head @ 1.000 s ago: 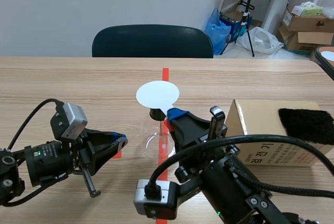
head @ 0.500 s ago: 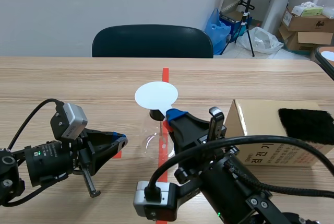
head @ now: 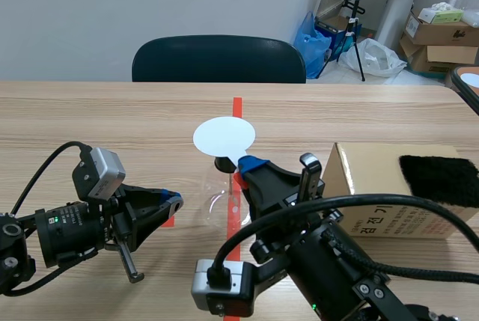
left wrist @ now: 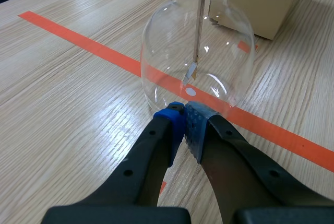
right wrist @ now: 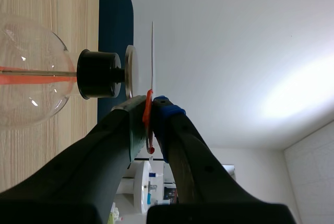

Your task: Do the electroscope experiment

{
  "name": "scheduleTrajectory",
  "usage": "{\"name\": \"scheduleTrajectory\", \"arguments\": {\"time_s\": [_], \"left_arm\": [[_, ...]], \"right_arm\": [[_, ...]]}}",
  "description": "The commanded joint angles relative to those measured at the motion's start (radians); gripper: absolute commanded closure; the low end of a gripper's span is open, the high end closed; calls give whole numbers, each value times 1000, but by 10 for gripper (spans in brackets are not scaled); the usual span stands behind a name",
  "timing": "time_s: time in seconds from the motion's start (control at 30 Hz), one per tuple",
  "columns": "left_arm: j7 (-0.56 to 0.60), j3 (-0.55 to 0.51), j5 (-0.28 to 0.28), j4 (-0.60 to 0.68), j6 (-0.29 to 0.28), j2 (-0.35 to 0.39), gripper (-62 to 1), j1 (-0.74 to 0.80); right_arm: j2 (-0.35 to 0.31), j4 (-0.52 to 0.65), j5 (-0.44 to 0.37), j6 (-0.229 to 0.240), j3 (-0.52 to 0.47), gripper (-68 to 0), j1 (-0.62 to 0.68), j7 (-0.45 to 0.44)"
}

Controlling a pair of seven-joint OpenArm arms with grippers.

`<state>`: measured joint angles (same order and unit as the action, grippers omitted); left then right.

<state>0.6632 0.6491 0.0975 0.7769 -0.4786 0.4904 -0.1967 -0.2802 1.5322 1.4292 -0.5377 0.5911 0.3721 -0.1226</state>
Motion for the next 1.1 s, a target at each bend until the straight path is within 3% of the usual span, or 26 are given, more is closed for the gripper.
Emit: {"name": "scheduleTrajectory", "arguments": {"time_s": [0.0,0.4,1.07], "left_arm": [[16,2,10,27,-2,3,-30,-3],[16,2,10,27,-2,3,-30,-3],[16,2,10,27,-2,3,-30,-3]], "right_arm": [[-11,14,0,-11,-3,-15,-12,4],[-11,14,0,-11,-3,-15,-12,48],[-14,14,0,-11,-4,-15,-21,496]]}}
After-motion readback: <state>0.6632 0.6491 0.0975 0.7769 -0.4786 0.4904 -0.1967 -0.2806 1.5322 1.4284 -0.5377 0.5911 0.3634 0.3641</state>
